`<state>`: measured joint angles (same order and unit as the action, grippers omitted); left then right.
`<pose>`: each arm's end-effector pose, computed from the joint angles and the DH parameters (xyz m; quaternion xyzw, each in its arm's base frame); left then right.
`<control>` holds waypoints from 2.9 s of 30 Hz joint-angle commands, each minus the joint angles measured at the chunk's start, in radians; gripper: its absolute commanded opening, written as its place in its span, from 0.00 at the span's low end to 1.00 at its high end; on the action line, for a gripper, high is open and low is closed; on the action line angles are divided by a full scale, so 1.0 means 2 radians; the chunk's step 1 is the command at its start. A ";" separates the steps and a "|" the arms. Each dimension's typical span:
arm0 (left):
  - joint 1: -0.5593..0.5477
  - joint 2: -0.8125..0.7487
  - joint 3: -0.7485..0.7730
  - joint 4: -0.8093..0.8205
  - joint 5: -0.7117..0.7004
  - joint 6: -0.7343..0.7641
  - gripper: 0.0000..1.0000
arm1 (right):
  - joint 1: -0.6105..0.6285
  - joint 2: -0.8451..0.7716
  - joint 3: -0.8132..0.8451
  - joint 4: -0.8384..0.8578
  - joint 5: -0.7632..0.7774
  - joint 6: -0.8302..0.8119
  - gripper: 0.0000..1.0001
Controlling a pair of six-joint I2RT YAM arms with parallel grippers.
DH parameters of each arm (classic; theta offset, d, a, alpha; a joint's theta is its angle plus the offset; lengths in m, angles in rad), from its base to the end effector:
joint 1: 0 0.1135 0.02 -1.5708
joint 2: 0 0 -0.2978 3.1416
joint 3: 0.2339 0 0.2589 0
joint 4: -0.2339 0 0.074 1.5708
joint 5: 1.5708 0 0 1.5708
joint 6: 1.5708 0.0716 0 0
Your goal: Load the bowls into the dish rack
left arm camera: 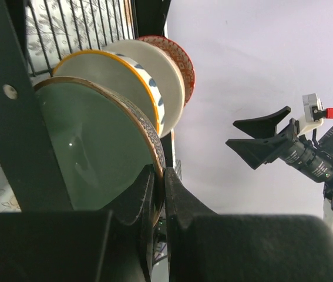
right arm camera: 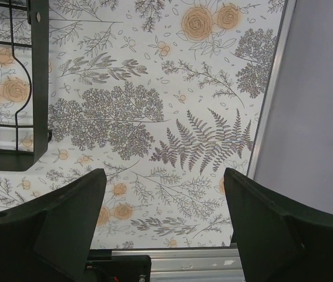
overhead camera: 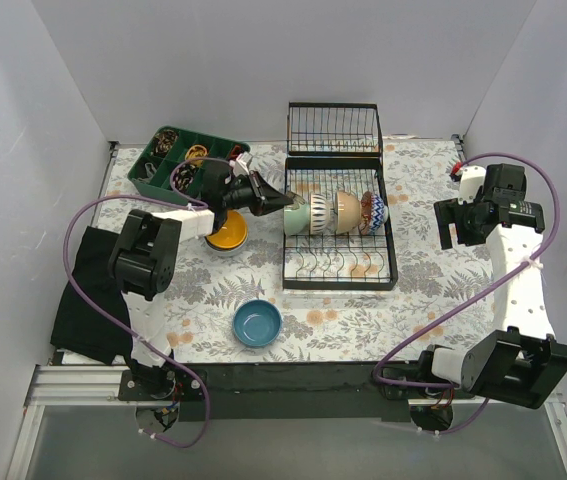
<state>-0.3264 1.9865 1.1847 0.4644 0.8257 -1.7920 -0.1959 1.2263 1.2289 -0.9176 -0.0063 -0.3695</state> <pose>0.4323 -0.2019 0.2061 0.3274 -0.7107 0.6222 0.0261 0.2550 -0.0501 0.3391 -0.0831 0.9431 -0.0870 0.3101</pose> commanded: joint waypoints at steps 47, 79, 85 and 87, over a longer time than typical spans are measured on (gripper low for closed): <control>-0.158 -0.462 -0.117 -0.751 -0.115 0.966 0.72 | -0.001 -0.103 -0.084 0.030 -0.064 0.000 0.90; -0.358 -0.420 -0.281 -0.528 -0.213 0.855 0.42 | -0.001 -0.177 -0.107 0.006 -0.055 0.010 0.89; -0.360 -0.407 -0.287 -0.501 -0.243 0.846 0.28 | -0.001 -0.181 -0.109 0.006 -0.057 0.010 0.90; -0.360 -0.403 -0.282 -0.499 -0.253 0.842 0.19 | -0.001 -0.181 -0.110 0.006 -0.057 0.010 0.90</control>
<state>-1.0405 1.1721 0.6193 -0.5892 0.3676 -0.0910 -0.1959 0.8806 1.0111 -0.9115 -0.1112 -0.3622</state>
